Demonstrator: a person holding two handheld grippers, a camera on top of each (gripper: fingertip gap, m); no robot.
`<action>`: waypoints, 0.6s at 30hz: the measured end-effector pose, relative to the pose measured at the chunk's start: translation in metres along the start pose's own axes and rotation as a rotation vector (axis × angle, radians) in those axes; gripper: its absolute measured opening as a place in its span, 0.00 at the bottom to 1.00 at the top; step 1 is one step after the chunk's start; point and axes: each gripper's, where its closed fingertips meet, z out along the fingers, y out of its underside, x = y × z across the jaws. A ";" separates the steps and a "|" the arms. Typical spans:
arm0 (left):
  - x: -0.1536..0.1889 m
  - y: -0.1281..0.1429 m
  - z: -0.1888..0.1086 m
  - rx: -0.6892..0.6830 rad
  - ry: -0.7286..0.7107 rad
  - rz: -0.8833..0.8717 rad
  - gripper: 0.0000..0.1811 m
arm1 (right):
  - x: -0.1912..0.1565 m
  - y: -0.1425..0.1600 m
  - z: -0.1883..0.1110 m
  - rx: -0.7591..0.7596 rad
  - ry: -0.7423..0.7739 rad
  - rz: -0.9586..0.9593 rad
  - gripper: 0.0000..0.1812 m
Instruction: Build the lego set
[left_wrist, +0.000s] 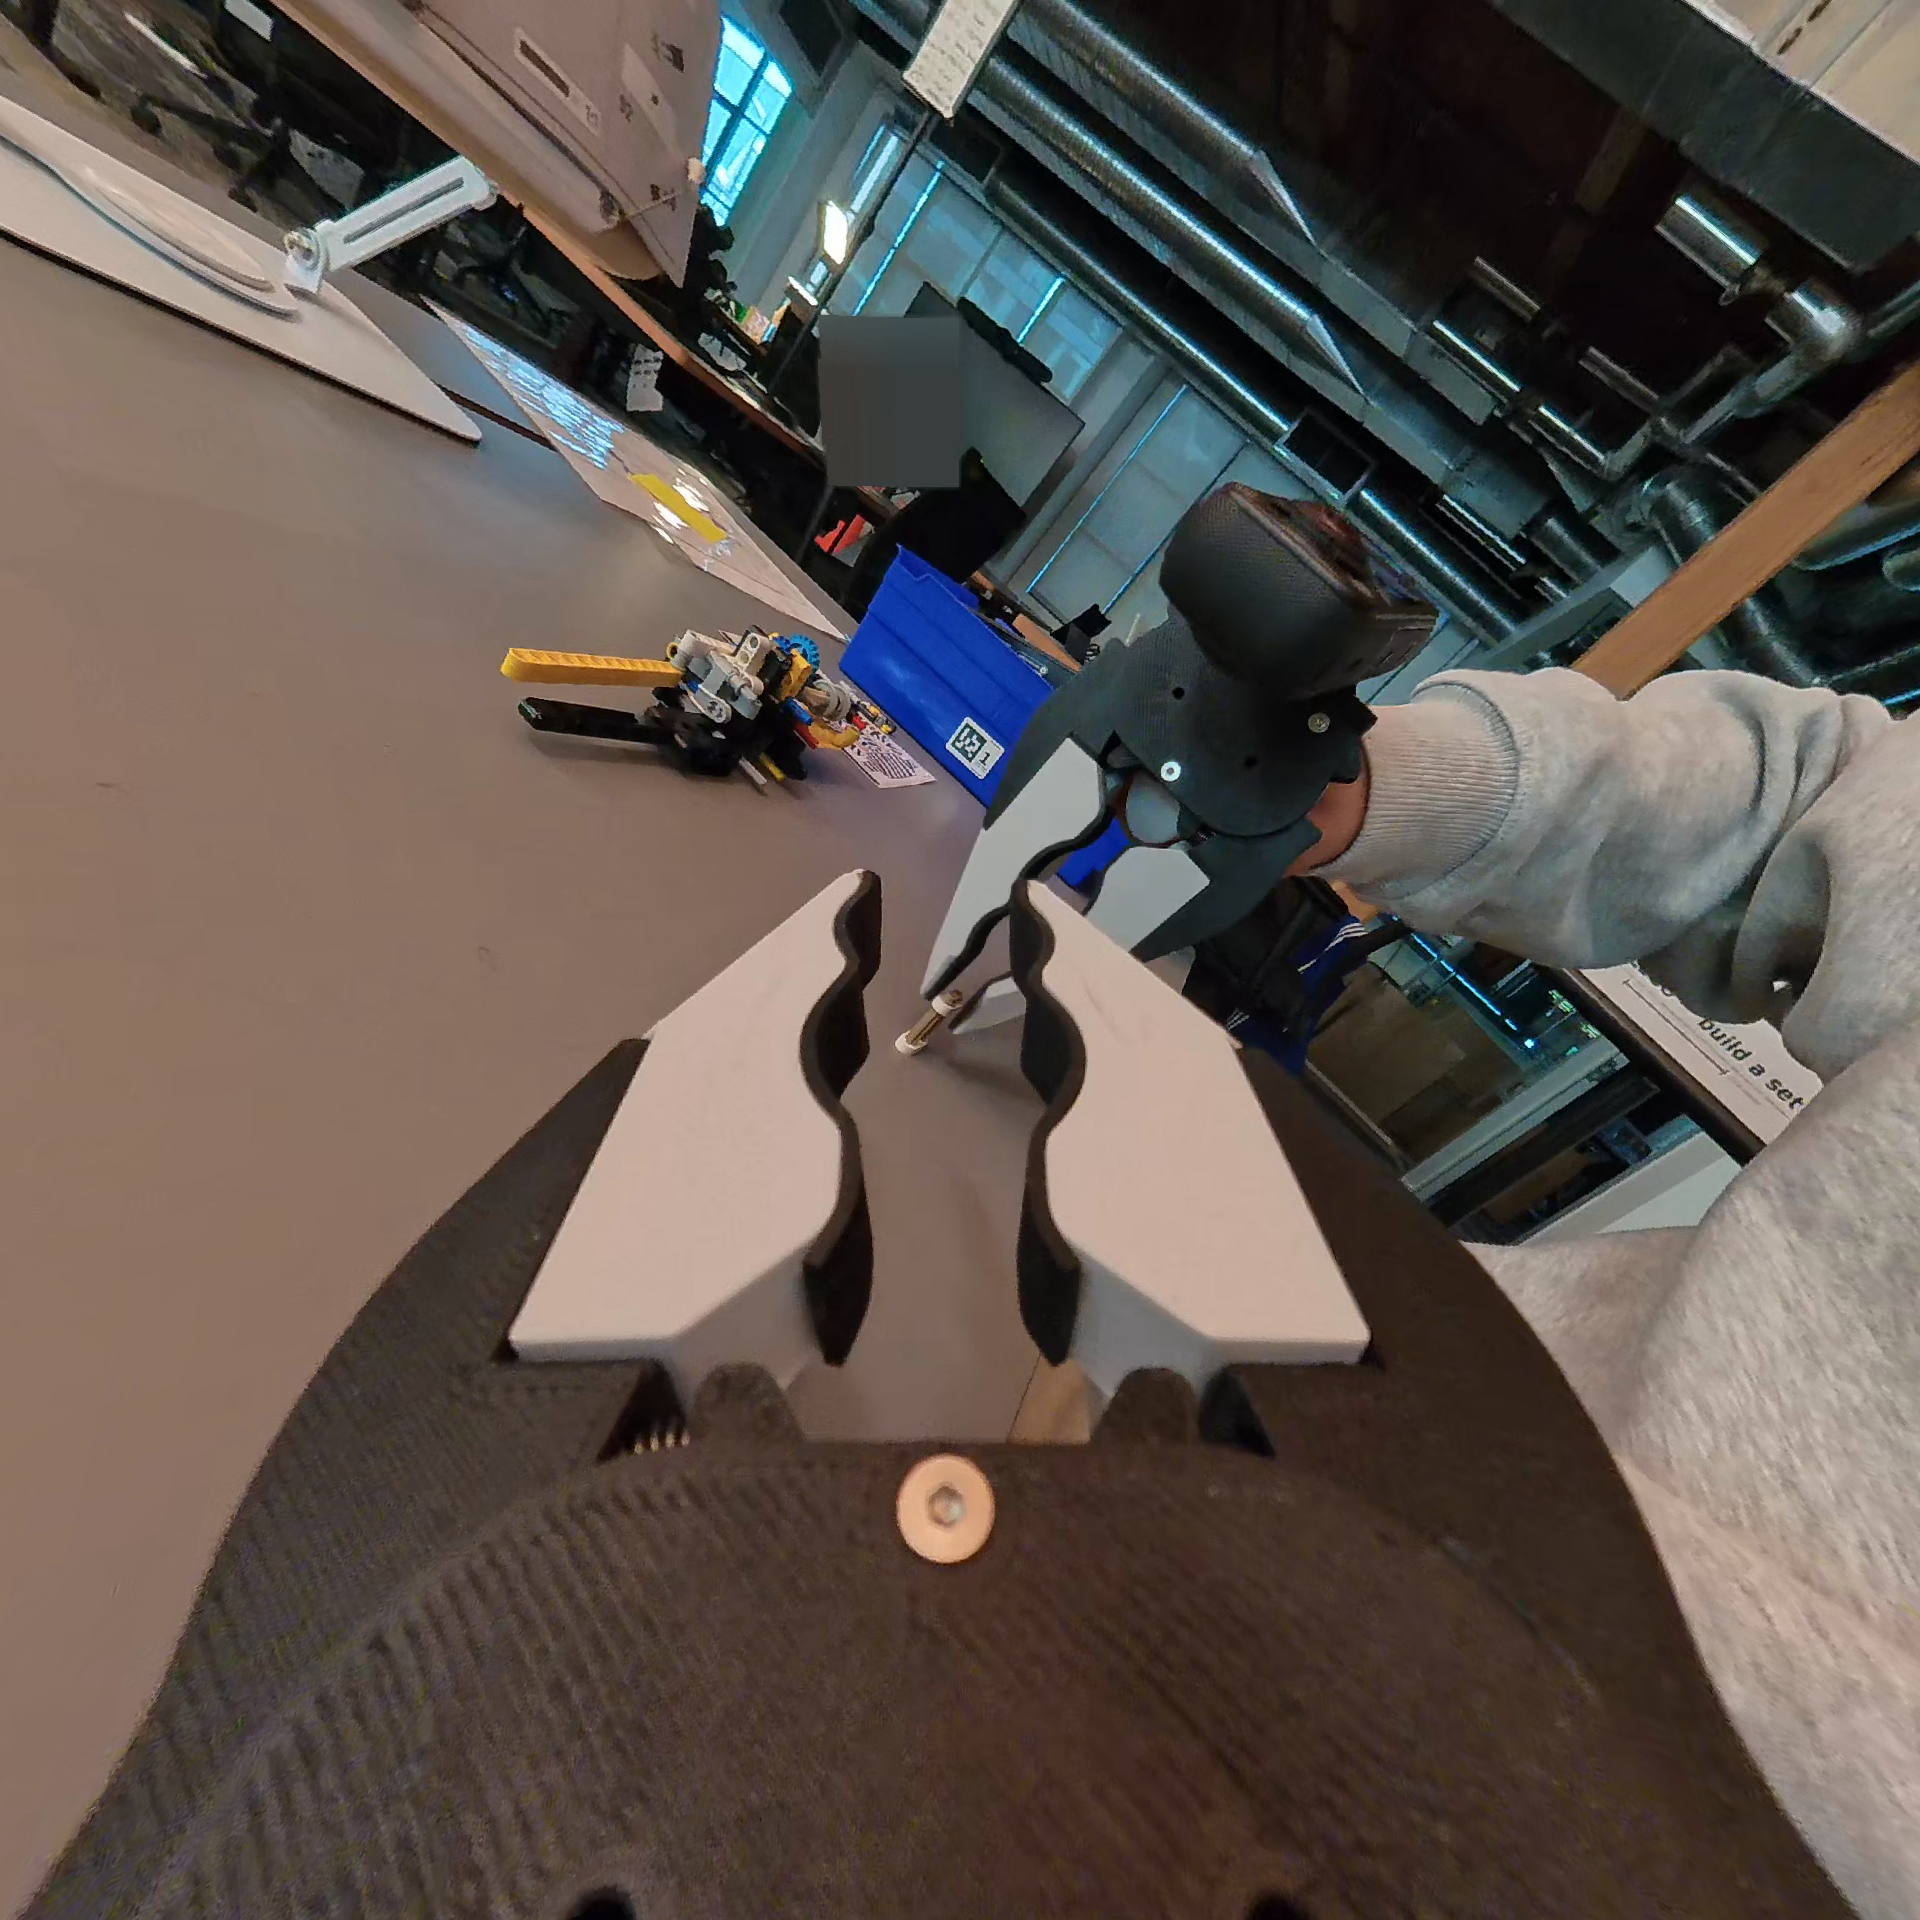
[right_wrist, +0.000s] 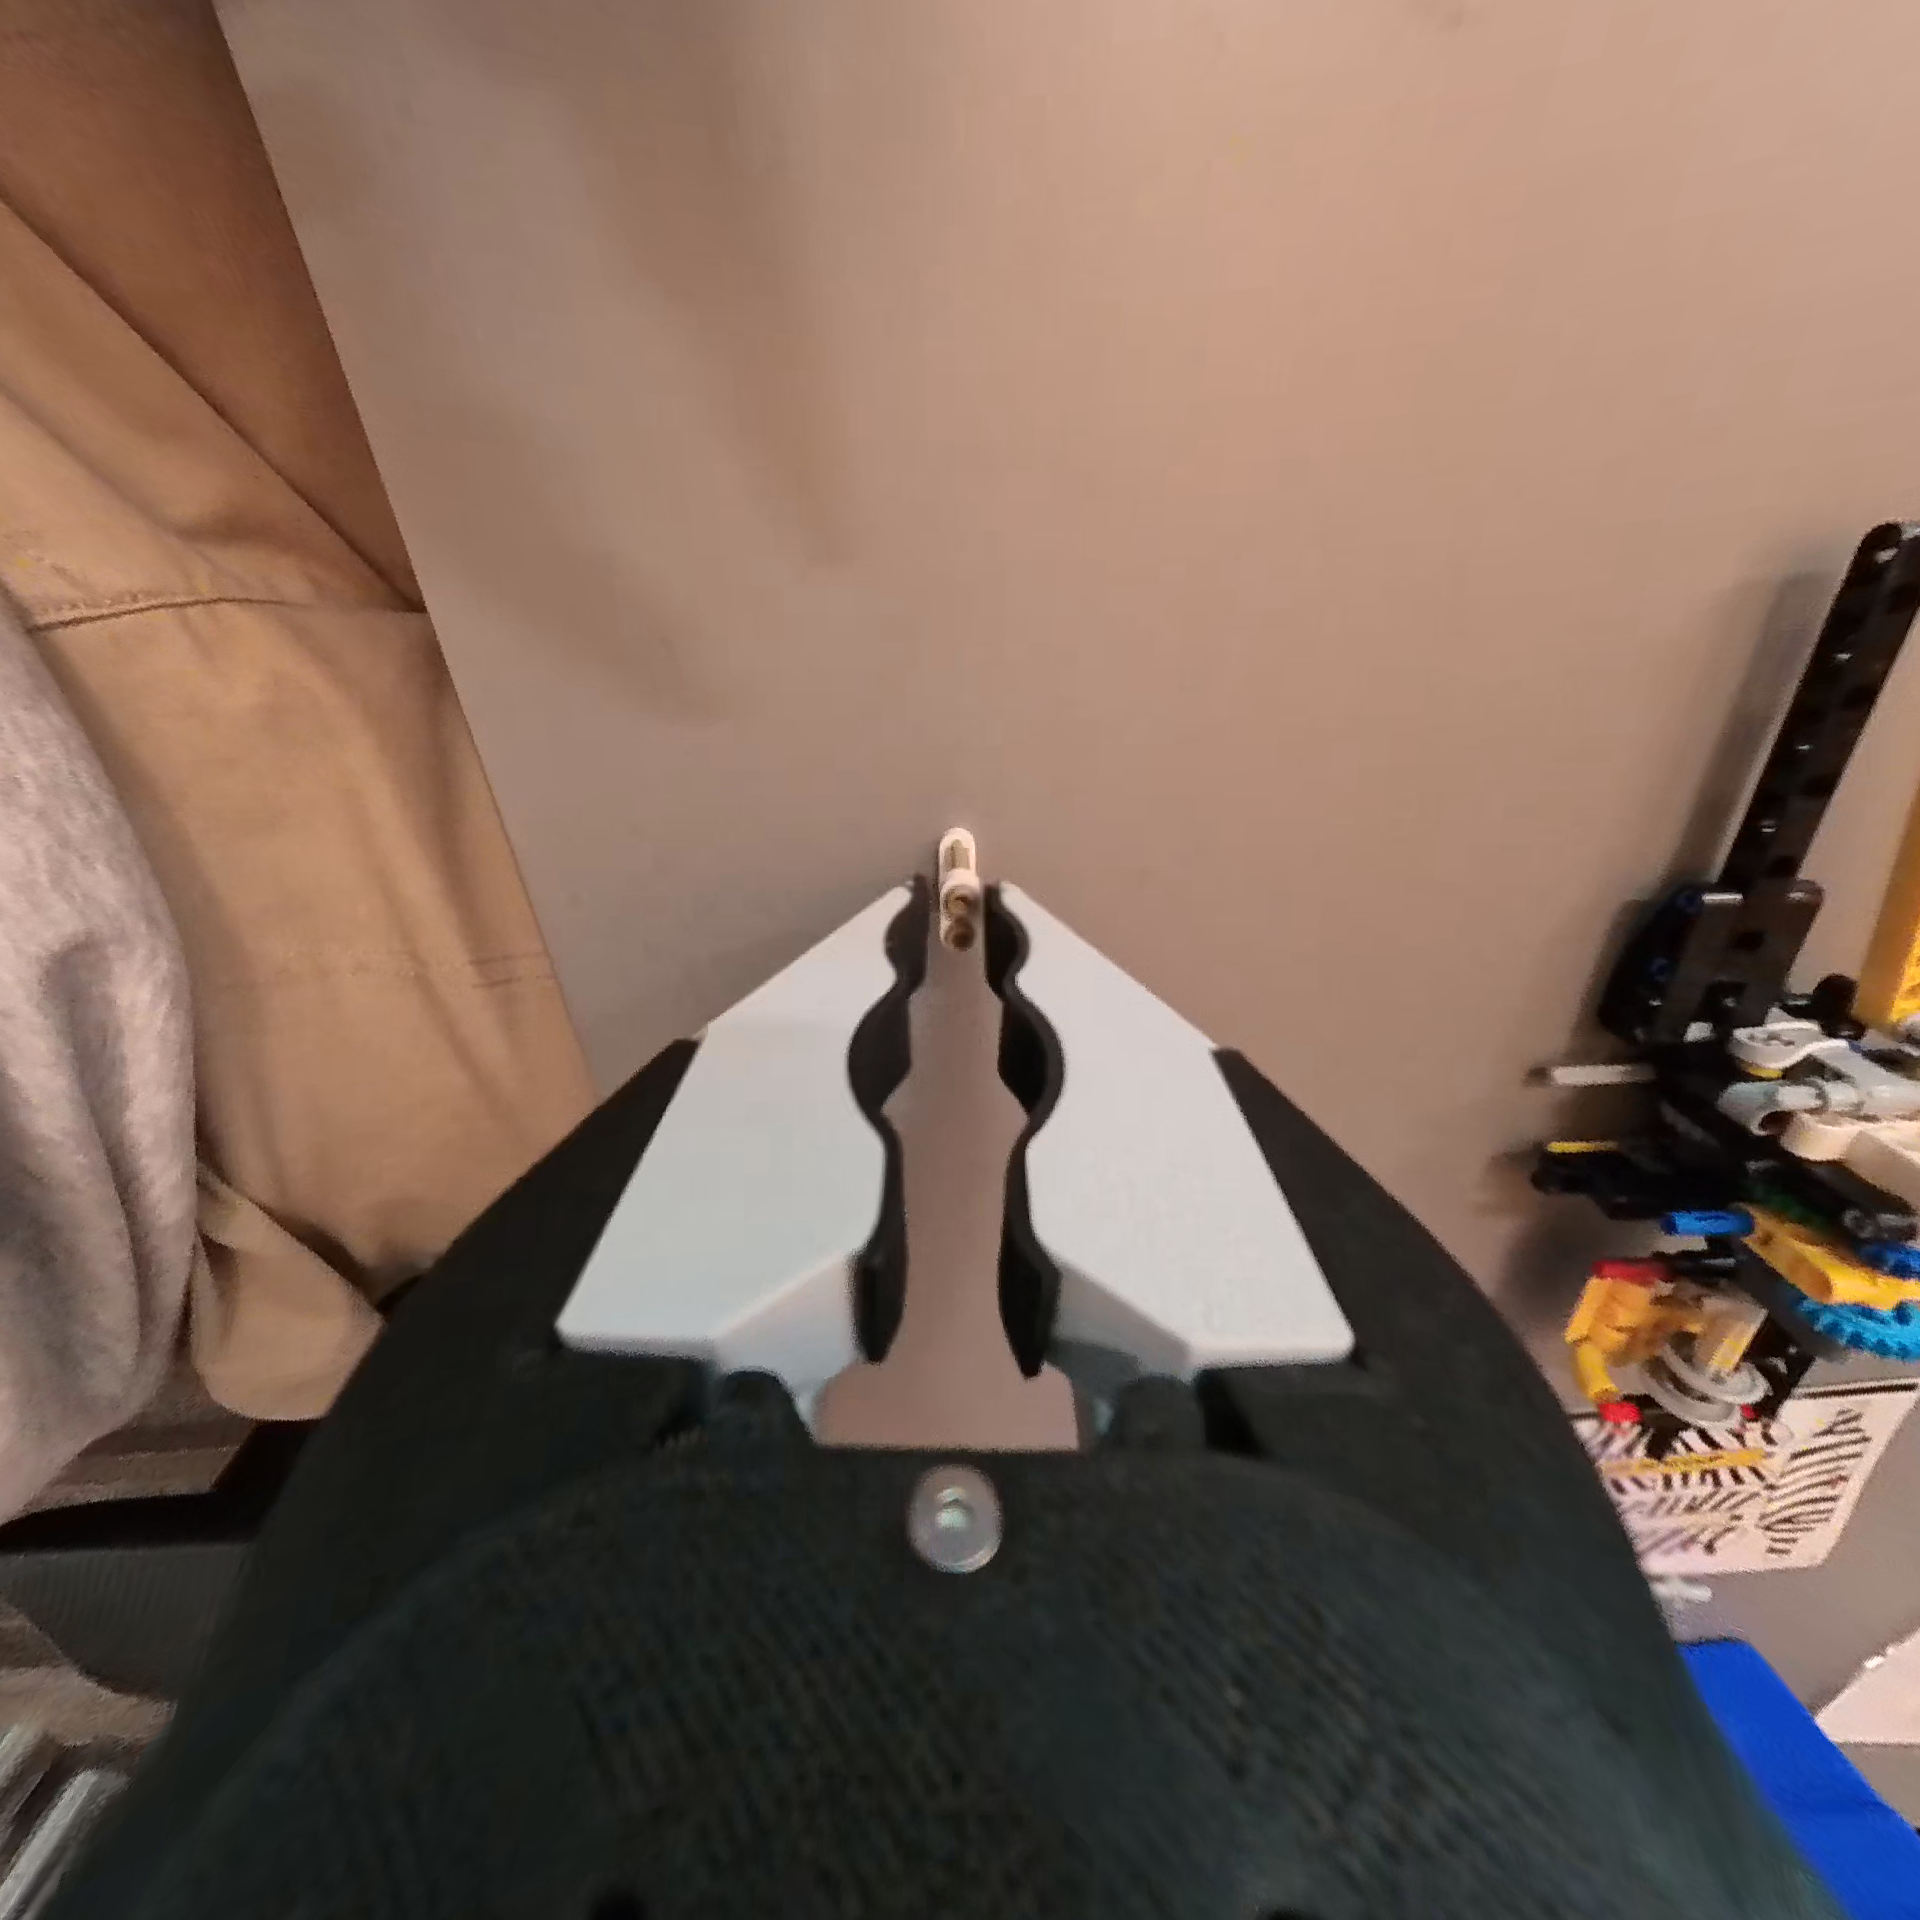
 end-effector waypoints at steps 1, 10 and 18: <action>0.000 0.000 0.000 0.000 0.000 -0.002 0.12 | 0.000 0.000 0.000 0.008 0.001 -0.007 0.04; 0.000 0.000 0.000 0.001 0.002 -0.010 0.12 | -0.001 -0.001 0.001 -0.042 0.012 -0.029 0.03; 0.000 0.000 0.000 -0.001 0.001 -0.007 0.12 | -0.001 -0.003 0.003 -0.084 0.010 -0.030 0.03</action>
